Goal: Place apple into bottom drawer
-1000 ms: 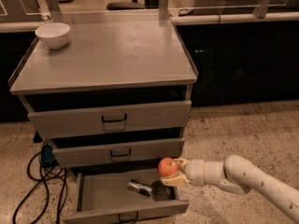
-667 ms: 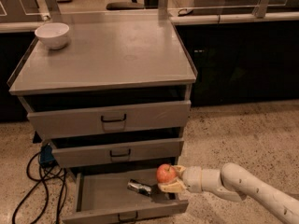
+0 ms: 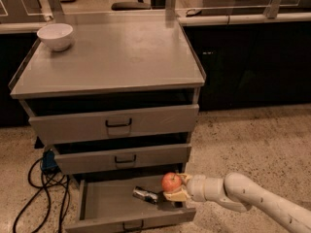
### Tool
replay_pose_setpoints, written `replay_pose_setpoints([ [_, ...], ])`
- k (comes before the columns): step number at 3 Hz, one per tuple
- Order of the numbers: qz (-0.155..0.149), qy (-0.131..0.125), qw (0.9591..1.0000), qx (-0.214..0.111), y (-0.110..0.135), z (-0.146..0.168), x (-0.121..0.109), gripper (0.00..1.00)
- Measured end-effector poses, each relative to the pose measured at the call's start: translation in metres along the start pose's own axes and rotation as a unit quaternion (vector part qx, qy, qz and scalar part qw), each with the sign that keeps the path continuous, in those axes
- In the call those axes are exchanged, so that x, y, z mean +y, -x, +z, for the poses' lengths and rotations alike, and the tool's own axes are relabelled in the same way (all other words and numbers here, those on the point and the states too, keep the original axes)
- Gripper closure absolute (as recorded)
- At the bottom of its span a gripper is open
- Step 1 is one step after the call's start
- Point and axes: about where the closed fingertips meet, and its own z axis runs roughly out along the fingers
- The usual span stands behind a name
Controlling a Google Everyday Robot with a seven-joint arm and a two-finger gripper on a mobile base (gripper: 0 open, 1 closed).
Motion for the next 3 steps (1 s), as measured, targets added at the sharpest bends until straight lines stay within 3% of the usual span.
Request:
replay_pose_setpoints([
  [1,-0.004,-0.036,0.9983,0.047,-0.031,0.034,-0.009,1.0],
  [2,-0.007,-0.072,0.9961,0.05,-0.03,0.034,-0.028,1.0],
  [3,-0.007,-0.072,0.9961,0.049,-0.03,0.034,-0.028,1.0],
])
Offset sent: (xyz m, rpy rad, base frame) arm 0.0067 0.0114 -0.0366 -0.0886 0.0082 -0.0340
